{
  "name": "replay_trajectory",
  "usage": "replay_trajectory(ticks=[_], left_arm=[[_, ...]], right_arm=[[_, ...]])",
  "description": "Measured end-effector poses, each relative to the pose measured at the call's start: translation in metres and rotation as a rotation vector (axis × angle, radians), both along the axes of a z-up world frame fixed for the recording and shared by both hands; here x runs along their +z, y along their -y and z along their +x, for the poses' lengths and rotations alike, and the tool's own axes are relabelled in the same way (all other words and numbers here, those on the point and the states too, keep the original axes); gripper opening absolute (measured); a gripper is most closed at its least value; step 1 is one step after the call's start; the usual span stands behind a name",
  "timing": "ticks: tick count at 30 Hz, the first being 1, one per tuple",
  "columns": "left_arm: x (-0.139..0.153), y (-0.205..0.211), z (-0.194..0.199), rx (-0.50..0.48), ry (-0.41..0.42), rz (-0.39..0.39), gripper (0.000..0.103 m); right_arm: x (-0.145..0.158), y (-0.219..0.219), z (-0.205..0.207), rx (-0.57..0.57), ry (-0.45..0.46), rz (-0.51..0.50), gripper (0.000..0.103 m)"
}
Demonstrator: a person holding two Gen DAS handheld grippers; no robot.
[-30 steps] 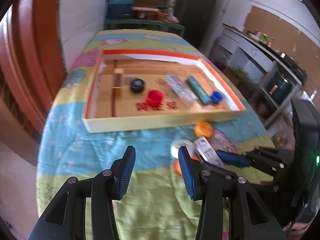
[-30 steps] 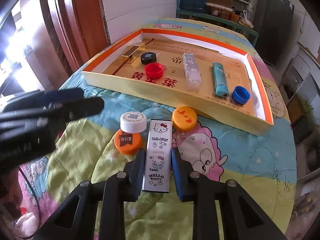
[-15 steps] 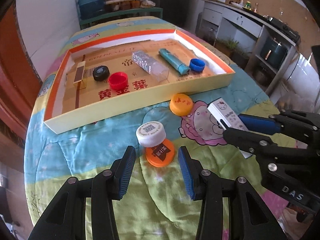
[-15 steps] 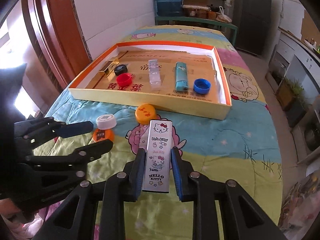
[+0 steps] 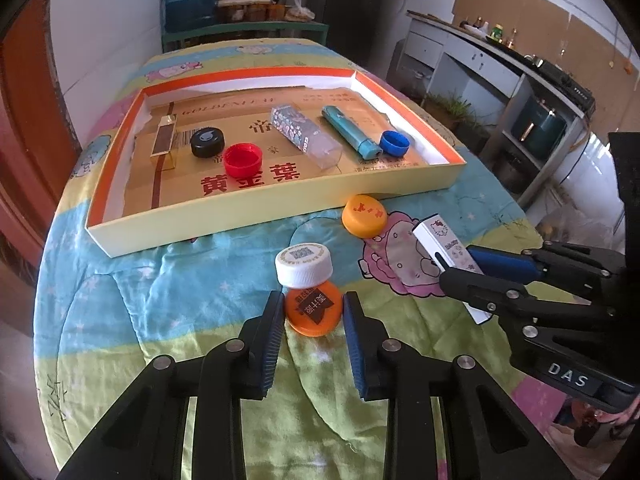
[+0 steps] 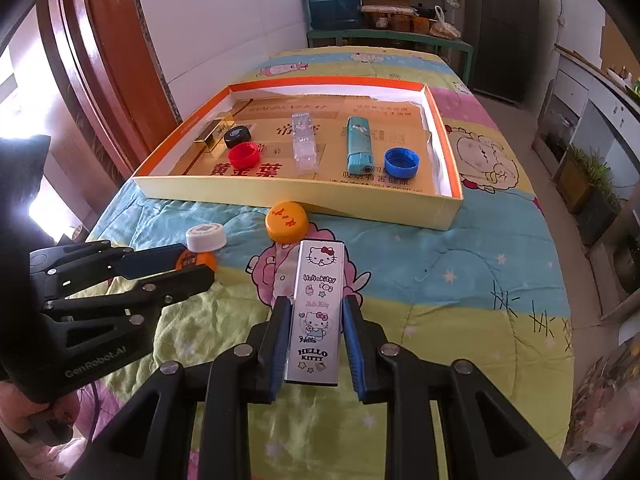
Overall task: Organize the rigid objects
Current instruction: 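Grasp the white Hello Kitty box with the right tool while the left tool grasps the orange cap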
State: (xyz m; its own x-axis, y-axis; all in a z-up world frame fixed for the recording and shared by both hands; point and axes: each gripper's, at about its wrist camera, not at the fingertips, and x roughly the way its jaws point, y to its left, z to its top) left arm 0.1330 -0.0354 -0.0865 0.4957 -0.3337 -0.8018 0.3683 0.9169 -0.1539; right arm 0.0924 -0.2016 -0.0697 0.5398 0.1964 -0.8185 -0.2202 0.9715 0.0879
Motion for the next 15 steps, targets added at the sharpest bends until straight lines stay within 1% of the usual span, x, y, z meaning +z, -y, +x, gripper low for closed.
replay_trajectory(ticks=[7,15], left_arm=[[0.012,-0.004,-0.011,-0.008,0.021,-0.012,0.030],[0.029,-0.014,-0.018,0.015,0.050,-0.035,0.030]], right_arm=[[0.001,0.001,0.000,-0.001,0.005,0.002,0.026],[0.008,0.000,-0.003,0.007,0.019,0.007,0.026]])
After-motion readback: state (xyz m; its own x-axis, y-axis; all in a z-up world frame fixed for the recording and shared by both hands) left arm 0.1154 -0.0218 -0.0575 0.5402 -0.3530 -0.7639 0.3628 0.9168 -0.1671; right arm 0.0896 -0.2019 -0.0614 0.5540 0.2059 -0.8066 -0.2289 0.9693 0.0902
